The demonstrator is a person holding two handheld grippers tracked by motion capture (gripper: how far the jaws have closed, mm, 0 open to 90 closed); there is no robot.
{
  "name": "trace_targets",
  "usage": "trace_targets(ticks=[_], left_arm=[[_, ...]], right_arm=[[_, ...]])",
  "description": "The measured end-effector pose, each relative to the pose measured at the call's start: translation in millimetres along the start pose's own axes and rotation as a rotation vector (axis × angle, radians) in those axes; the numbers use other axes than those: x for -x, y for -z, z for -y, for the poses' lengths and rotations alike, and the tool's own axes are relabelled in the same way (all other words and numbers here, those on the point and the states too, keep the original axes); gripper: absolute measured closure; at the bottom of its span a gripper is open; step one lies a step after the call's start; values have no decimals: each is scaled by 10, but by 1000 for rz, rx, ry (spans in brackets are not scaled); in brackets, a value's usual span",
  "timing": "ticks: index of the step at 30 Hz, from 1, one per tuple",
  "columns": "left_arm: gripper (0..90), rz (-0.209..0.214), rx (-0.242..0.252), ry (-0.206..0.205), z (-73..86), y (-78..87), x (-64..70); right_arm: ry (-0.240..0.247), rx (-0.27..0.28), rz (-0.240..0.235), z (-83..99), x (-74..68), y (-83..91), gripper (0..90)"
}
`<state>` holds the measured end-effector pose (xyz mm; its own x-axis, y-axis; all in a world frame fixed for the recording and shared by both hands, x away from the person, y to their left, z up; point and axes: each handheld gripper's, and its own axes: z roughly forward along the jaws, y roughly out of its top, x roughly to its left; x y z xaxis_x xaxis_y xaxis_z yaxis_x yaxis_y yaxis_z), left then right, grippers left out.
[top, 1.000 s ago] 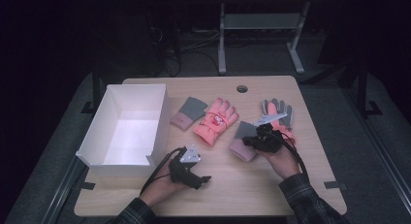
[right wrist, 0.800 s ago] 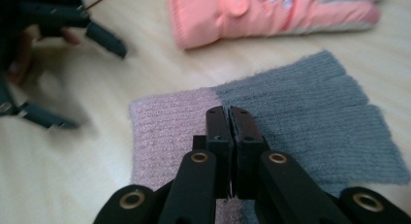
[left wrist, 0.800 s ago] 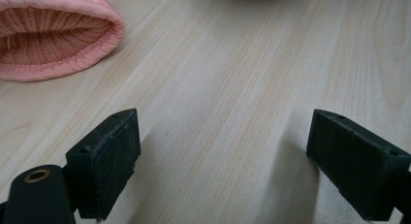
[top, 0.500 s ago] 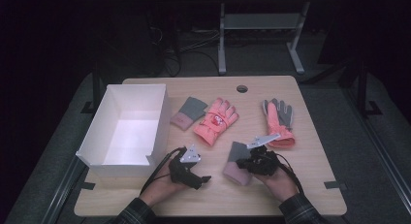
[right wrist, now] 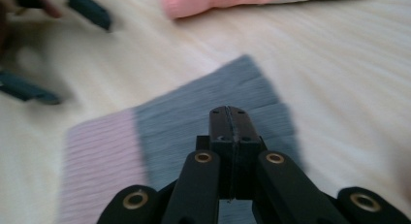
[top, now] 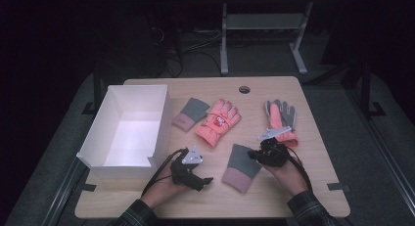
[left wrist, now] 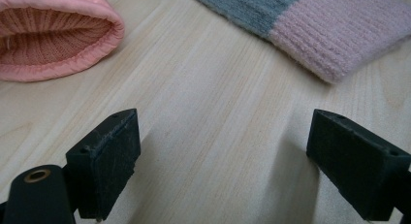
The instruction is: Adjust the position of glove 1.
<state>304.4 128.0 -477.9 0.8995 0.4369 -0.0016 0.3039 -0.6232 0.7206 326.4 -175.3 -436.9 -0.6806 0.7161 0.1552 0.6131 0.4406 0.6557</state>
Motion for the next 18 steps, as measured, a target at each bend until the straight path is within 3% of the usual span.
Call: trace_targets(ticks=[4,7,18], left_arm=[[113,0,1,-1,-1,-2,-1],[113,3,1,6,1,-3,4],[113,2,3,6,2,-4,4]], right_arm=[[10,-8,6,-13,81,-86,899],[7,-80,23,32,132,-216,900],[-17,-98,11,210,72,-53,900]])
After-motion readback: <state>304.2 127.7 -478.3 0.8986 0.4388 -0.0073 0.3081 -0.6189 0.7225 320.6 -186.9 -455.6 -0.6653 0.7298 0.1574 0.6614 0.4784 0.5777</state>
